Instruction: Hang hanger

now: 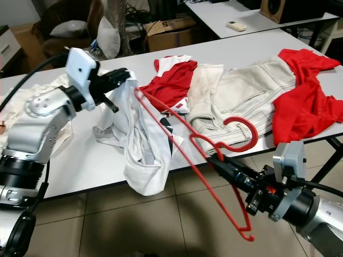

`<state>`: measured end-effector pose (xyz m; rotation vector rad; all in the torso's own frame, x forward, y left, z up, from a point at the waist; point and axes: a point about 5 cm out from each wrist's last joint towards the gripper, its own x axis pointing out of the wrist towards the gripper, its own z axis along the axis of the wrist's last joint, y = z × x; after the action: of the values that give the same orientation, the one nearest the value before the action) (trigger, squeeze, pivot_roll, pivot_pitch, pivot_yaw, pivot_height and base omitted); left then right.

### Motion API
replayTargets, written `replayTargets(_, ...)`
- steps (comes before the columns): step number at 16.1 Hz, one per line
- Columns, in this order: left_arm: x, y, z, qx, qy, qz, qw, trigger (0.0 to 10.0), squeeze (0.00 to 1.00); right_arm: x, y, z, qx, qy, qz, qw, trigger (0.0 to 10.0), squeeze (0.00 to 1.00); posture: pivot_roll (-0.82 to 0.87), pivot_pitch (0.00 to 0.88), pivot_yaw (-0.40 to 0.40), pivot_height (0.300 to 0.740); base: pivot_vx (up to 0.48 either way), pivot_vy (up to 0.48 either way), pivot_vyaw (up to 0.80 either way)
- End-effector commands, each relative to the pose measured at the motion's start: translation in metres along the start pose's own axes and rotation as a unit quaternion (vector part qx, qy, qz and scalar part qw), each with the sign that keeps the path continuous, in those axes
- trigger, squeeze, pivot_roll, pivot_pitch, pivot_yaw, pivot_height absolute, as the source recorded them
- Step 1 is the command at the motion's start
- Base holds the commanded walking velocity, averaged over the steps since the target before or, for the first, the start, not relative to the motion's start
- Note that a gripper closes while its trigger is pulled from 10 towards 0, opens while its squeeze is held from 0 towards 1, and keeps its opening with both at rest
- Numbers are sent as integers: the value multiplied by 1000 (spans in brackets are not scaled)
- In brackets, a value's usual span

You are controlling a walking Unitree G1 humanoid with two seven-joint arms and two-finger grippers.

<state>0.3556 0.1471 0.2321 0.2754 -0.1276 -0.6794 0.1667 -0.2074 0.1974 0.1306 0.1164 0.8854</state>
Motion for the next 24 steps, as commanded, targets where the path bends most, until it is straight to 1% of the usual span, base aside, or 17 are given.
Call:
replayTargets(1, 3, 4, 1, 12, 4, 12, 1000, 0, 0, 2, 6, -2, 10, 5, 17, 1000, 10000, 0, -158, 0, 183, 740, 0, 0, 0)
replayTargets(2, 5, 4, 1, 14, 4, 13, 1000, 0, 0, 2, 7, -7, 16, 17, 15, 1000, 10000, 0, -162, 0, 185, 740, 0, 0, 0)
replayTargets(4, 6, 5, 8, 9, -11, 7, 1000, 0, 0, 3, 7, -12, 23, 28, 9, 999, 10000, 0, -164, 0, 185, 740, 0, 0, 0)
replayTargets(6, 2, 6, 11, 19, -14, 2, 1000, 0, 0, 5, 6, -17, 28, 40, 0, 999, 10000, 0, -162, 0, 182, 740, 0, 0, 0)
replayTargets(9, -1, 5, 19, 24, -29, -11, 999, 0, 0, 11, -1, -36, 34, 98, -25, 994, 10000, 0, -156, 0, 169, 740, 0, 0, 0)
replayTargets(12, -3, 4, 24, 30, -35, -18, 999, 0, 0, 16, -8, -47, 26, 131, -43, 990, 10000, 0, -151, 0, 158, 740, 0, 0, 0)
replayTargets(16, -8, 9, 26, 34, -34, -6, 999, 0, 0, 19, -8, -46, 25, 131, -38, 990, 10000, 0, -148, 0, 154, 740, 0, 0, 0)
replayTargets(17, -10, 7, 29, 34, -38, -14, 999, 0, 0, 21, -11, -47, 25, 135, -54, 989, 10000, 0, -148, 0, 151, 740, 0, 0, 0)
replayTargets(18, -10, 6, 32, 35, -42, -24, 998, 0, 0, 24, -16, -48, 34, 135, -81, 987, 10000, 0, -148, 0, 150, 740, 0, 0, 0)
replayTargets(19, -11, 4, 34, 36, -46, -35, 998, 0, 0, 29, -22, -49, 55, 130, -119, 983, 10000, 0, -149, 0, 150, 740, 0, 0, 0)
replayTargets(20, -13, 4, 35, 37, -47, -41, 997, 0, 0, 35, -27, -50, 77, 120, -150, 978, 10000, 0, -150, 0, 150, 740, 0, 0, 0)
replayTargets(21, -14, 5, 35, 41, -45, -39, 997, 0, 0, 42, -32, -49, 89, 107, -174, 975, 10000, 0, -150, 0, 150, 740, 0, 0, 0)
replayTargets(22, -17, 11, 35, 48, -43, -25, 998, 0, 0, 49, -37, -44, 115, 77, -194, 971, 10000, 0, -149, 0, 144, 740, 0, 0, 0)
replayTargets(23, -20, 21, 38, 52, -46, 1, 998, 0, 0, 56, -42, -36, 134, 43, -202, 969, 10000, 0, -147, 0, 138, 740, 0, 0, 0)
replayTargets(24, -25, 31, 44, 60, -58, 27, 996, 0, 0, 61, -49, -19, 110, 4, -214, 971, 10000, 0, -145, 0, 134, 740, 0, 0, 0)
